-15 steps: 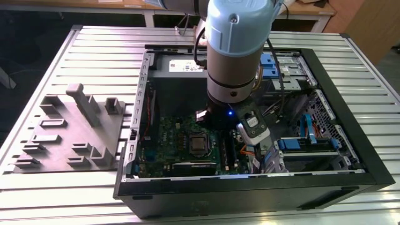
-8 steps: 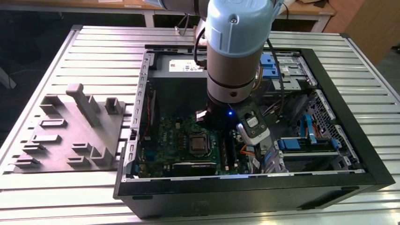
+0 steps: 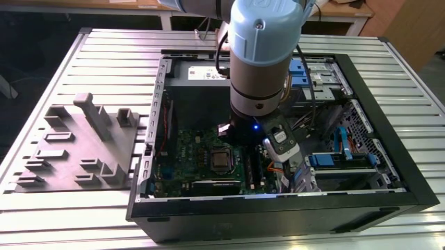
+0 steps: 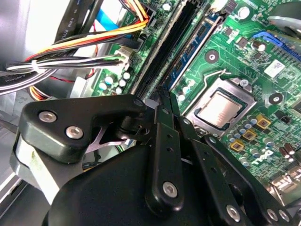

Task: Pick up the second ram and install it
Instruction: 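Insert the second ram into the second slot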

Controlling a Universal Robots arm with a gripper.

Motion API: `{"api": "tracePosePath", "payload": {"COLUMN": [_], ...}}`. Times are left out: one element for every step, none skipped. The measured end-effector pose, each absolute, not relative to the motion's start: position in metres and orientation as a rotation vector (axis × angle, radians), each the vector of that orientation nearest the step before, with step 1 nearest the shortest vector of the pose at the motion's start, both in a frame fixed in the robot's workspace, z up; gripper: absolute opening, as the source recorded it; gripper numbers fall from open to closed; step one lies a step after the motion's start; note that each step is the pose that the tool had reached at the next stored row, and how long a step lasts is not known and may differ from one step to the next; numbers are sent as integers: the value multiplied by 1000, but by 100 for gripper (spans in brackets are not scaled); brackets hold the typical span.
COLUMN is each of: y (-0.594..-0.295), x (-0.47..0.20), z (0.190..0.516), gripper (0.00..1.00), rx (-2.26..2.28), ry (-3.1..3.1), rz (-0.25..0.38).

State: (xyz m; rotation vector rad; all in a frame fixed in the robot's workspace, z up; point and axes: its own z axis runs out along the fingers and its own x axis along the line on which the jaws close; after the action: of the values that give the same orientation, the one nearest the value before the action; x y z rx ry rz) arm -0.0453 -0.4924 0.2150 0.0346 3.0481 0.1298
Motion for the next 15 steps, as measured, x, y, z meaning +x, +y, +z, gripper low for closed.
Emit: {"api": "tracePosePath", "payload": {"y": [-492, -492, -492, -492, -492, -492, -492, -492, -492, -492, -492, -492, -492, -492, -492], "x": [-45, -45, -45, -45, -45, -45, -45, -45, -45, -45, -45, -45, -45, -45, -45], "z": [215, 215, 215, 214, 214, 214, 214, 214, 213, 213, 213, 212, 212, 213, 213], "gripper": [11, 11, 11, 11, 11, 11, 11, 11, 11, 11, 11, 12, 12, 18, 18], "rx": [34, 35, 35, 35, 35, 35, 35, 35, 35, 35, 35, 35, 35, 35, 35], "ry": [3048, 3048, 3048, 3048, 3048, 3048, 3048, 3048, 3048, 3048, 3048, 3047, 3047, 3048, 3048], "rz": [130, 130, 130, 130, 130, 129, 129, 129, 130, 130, 130, 133, 133, 131, 130]}}
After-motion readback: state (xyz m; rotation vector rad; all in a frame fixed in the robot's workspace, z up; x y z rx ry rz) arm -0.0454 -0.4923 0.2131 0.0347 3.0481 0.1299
